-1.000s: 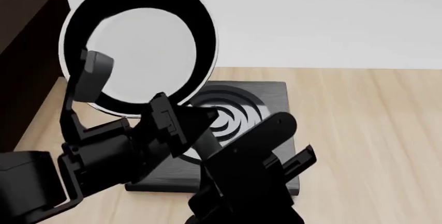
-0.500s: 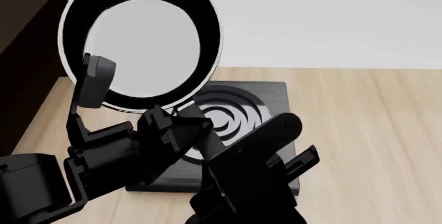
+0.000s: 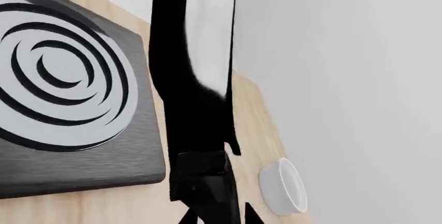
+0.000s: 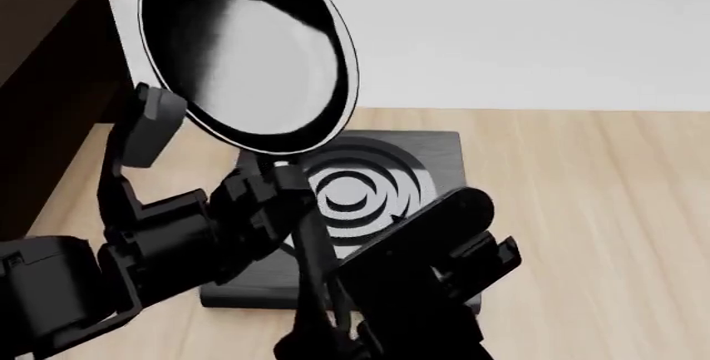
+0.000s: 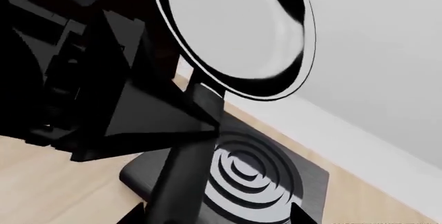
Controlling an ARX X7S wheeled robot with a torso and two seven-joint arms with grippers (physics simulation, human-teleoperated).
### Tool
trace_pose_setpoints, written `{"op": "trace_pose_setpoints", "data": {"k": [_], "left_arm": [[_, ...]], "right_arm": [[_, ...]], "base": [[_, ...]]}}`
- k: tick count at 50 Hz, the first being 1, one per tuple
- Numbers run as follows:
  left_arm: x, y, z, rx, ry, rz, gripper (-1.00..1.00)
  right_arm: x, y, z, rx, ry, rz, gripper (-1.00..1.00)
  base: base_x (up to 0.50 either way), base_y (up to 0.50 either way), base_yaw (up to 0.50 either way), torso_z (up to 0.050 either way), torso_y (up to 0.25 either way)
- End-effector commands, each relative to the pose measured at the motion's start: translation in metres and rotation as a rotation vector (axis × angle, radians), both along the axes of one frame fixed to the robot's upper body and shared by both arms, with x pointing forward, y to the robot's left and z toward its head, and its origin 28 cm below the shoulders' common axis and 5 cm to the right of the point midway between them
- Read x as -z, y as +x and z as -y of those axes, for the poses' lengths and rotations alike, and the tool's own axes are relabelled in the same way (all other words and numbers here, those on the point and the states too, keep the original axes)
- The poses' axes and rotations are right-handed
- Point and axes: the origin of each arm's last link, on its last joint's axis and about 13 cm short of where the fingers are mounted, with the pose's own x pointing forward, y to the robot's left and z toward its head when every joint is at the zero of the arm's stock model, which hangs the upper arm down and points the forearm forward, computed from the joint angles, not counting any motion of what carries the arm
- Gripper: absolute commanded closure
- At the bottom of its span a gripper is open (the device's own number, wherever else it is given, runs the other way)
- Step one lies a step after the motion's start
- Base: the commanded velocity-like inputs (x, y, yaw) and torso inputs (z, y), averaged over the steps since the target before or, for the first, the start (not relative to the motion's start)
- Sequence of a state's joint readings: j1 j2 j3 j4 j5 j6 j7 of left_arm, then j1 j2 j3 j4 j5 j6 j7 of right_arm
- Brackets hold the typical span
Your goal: Put the frying pan on the cabinet shelf.
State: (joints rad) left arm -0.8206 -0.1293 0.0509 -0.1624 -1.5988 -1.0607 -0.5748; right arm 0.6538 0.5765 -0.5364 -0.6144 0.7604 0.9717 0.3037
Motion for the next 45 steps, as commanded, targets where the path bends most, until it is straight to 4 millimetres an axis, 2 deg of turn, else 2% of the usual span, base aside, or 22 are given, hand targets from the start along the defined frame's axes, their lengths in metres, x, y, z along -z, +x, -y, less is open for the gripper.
{"op": "trace_pose_setpoints", "data": {"k": [1, 26, 33, 35, 40, 45], "left_arm": [[-0.013, 0.015, -0.014, -0.066, -0.08, 0.014, 1.0], [-0.035, 0.059, -0.054, -0.247, -0.252, -0.016, 1.0], [-0.052, 0.074, -0.073, -0.324, -0.366, -0.017, 1.0], [-0.056, 0.075, -0.082, -0.347, -0.454, -0.031, 1.0], [-0.061, 0.079, -0.099, -0.391, -0.49, -0.031, 1.0], [-0.062, 0.083, -0.107, -0.385, -0.497, -0.05, 1.0]], "right_arm": [[-0.005, -0.01, 0.004, 0.043, -0.009, 0.044, -1.0], [-0.015, -0.048, 0.014, 0.141, 0.03, 0.109, -1.0], [-0.009, -0.049, 0.013, 0.143, 0.04, 0.108, -1.0], [-0.009, -0.05, 0.013, 0.14, 0.04, 0.11, -1.0], [-0.006, -0.048, 0.013, 0.136, 0.037, 0.105, -1.0], [-0.006, -0.046, 0.009, 0.126, 0.047, 0.105, -1.0]], "base": [[0.0, 0.0, 0.0, 0.0, 0.0], [0.0, 0.0, 0.0, 0.0, 0.002], [0.0, 0.0, 0.0, 0.001, 0.002], [0.0, 0.0, 0.0, 0.0, 0.0], [0.0, 0.0, 0.0, 0.0, 0.002], [0.0, 0.0, 0.0, 0.0, 0.0]]}}
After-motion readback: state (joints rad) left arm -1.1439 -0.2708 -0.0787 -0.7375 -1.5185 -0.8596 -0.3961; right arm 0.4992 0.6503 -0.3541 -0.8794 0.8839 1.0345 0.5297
